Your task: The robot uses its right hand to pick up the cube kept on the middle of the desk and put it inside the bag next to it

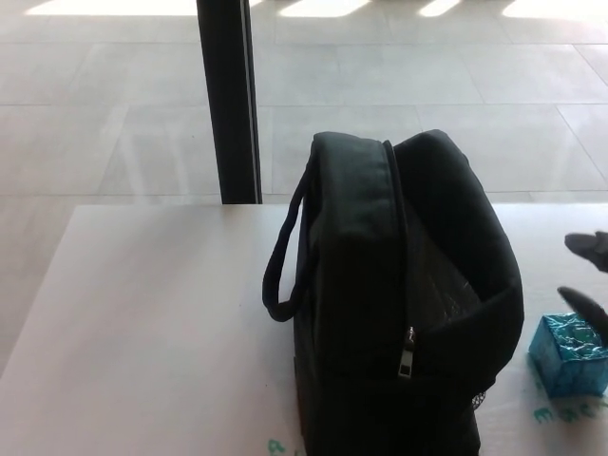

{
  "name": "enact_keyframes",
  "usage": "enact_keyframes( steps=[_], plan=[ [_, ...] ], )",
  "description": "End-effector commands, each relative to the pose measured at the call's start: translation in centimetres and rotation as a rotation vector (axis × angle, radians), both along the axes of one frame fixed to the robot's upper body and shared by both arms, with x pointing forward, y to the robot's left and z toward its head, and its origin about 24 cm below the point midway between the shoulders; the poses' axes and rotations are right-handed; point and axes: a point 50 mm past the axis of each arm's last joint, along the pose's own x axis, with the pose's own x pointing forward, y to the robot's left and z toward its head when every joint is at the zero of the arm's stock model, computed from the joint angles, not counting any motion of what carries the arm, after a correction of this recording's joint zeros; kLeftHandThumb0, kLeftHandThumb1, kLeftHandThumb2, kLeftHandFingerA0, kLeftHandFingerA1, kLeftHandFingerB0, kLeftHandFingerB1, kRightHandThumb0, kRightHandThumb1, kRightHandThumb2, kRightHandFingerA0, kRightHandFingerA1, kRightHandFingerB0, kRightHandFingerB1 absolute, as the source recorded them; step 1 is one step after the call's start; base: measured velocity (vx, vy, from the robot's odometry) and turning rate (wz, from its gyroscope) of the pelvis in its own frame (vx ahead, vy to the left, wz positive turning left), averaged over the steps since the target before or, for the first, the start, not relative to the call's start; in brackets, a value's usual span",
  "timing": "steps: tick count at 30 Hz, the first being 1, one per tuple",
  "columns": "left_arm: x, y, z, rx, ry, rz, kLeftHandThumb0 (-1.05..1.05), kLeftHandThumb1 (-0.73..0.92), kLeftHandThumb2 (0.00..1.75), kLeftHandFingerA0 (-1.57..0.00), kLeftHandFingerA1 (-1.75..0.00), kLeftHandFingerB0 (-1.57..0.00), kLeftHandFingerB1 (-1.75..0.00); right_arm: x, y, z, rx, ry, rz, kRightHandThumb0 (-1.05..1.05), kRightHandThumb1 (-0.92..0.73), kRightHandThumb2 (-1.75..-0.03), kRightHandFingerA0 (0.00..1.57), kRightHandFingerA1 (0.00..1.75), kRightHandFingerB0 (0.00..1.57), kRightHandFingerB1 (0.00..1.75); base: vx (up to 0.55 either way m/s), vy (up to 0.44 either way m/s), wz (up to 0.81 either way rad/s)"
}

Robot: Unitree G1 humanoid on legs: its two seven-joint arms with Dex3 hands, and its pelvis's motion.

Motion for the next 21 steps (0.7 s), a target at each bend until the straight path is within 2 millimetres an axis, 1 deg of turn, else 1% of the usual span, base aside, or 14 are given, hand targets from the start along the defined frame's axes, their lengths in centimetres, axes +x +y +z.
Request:
enact_keyframes(
  steps=[1, 5, 6, 7, 8, 11, 12, 13, 14, 15, 16, 17, 18, 21],
  plan=[
    [-0.3, 0.7, 0.3, 0.019, 0.015, 0.022, -0.73, 0.71, 0.61, -0.38, -0.52, -0.29, -0.39, 0.0, -1.6, -2.1, -0.169, 0.057, -0.054, -0.98, -0.69, -1.04, 0.00, 0.18, 0.01, 0.06, 0.00, 0.000, 0.00],
    [-0.2, 0.8, 0.4, 0.023, 0.023, 0.014, -0.75, 0.70, 0.61, -0.41, -0.54, -0.29, -0.39, 0.1, -1.8, -2.7, -0.174, 0.072, -0.060, -0.98, -0.70, -1.04, 0.00, 0.17, 0.01, 0.05, 0.00, 0.000, 0.00],
    [-0.2, 0.7, 0.3, 0.003, 0.004, 0.045, -0.67, 0.49, 0.98, -0.35, -0.62, -0.16, -0.48, 0.2, -1.7, -3.0, -0.183, 0.076, -0.059, -1.00, -0.70, -1.05, 0.00, 0.15, 0.00, 0.04, 0.00, 0.000, 0.00],
    [-0.2, 0.7, 0.3, 0.001, 0.002, 0.048, -0.67, 0.49, 0.98, -0.35, -0.62, -0.16, -0.48, 0.3, -1.7, -3.1, -0.184, 0.077, -0.058, -1.00, -0.70, -1.05, 0.00, 0.15, 0.00, 0.04, 0.00, 0.000, 0.00],
    [-0.2, 0.8, 0.3, -0.011, 0.008, 0.053, -0.73, 0.68, 0.59, -0.36, -0.53, -0.29, -0.40, 0.3, -1.6, -3.3, -0.190, 0.076, -0.055, -1.00, -0.70, -1.04, 0.00, 0.16, 0.00, 0.04, 0.00, 0.000, 0.00],
    [0.1, 0.6, 0.6, 0.024, -0.003, 0.006, -0.73, 0.72, 0.61, -0.31, -0.49, -0.28, -0.39, 0.5, -1.4, -3.7, -0.208, 0.085, -0.060, -0.92, -0.66, -1.02, 0.00, 0.20, 0.02, 0.11, 0.00, 0.000, 0.00],
    [0.1, 0.6, 0.6, 0.032, -0.003, -0.010, -0.69, 0.53, 1.00, -0.34, -0.61, -0.15, -0.48, 0.5, -1.3, -4.0, -0.210, 0.091, -0.066, -0.91, -0.64, -1.01, 0.00, 0.20, 0.05, 0.12, 0.00, 0.000, 0.00],
    [0.1, 0.7, 0.5, 0.022, -0.005, 0.034, -0.68, 0.50, 0.98, -0.34, -0.61, -0.15, -0.48, 0.5, -1.3, -4.2, -0.212, 0.095, -0.070, -0.91, -0.64, -1.01, 0.00, 0.20, 0.08, 0.12, 0.00, 0.000, 0.00],
    [0.1, 0.7, 0.6, 0.037, -0.005, 0.006, -0.75, 0.71, 0.60, -0.37, -0.52, -0.29, -0.40, 0.6, -1.3, -4.6, -0.217, 0.103, -0.077, -0.86, -0.59, -0.80, 0.00, 0.00, 0.01, 0.13, 0.00, 0.000, 0.00],
    [0.1, 0.7, 0.6, 0.038, -0.004, 0.000, -0.70, 0.53, 0.99, -0.34, -0.61, -0.14, -0.47, 0.7, -1.2, -4.8, -0.225, 0.108, -0.077, -0.86, -0.74, -0.66, 0.00, 0.02, 0.00, 0.24, 0.00, 0.000, 0.00],
    [0.2, 0.7, 0.7, 0.036, -0.003, 0.002, -0.70, 0.53, 0.99, -0.34, -0.61, -0.14, -0.47, 0.6, -1.2, -4.9, -0.227, 0.108, -0.077, -0.86, -0.74, -0.66, 0.00, 0.02, 0.00, 0.24, 0.00, 0.000, 0.00],
    [0.2, 0.7, 0.7, 0.036, -0.003, 0.000, -0.74, 0.54, 0.99, -0.33, -0.60, -0.14, -0.46, 0.7, -1.2, -5.0, -0.228, 0.109, -0.074, -0.82, -0.71, -0.74, 0.00, 0.00, 0.00, 0.20, 0.00, 0.000, 0.00],
    [0.2, 0.7, 0.6, 0.033, -0.004, 0.002, -0.72, 0.71, 0.60, -0.34, -0.51, -0.28, -0.40, 0.7, -1.0, -5.1, -0.230, 0.109, -0.066, -0.90, -0.62, -1.01, 0.00, 0.25, 0.07, 0.13, 0.00, 0.000, 0.00],
    [0.2, 0.6, 0.7, 0.010, -0.005, 0.033, -0.73, 0.69, 0.60, -0.29, -0.48, -0.29, -0.40, 0.9, 0.1, -5.1, -0.221, 0.088, -0.033, -0.91, -0.61, -1.00, 0.00, 0.23, 0.06, 0.12, 0.00, 0.000, 0.00]
  ],
)
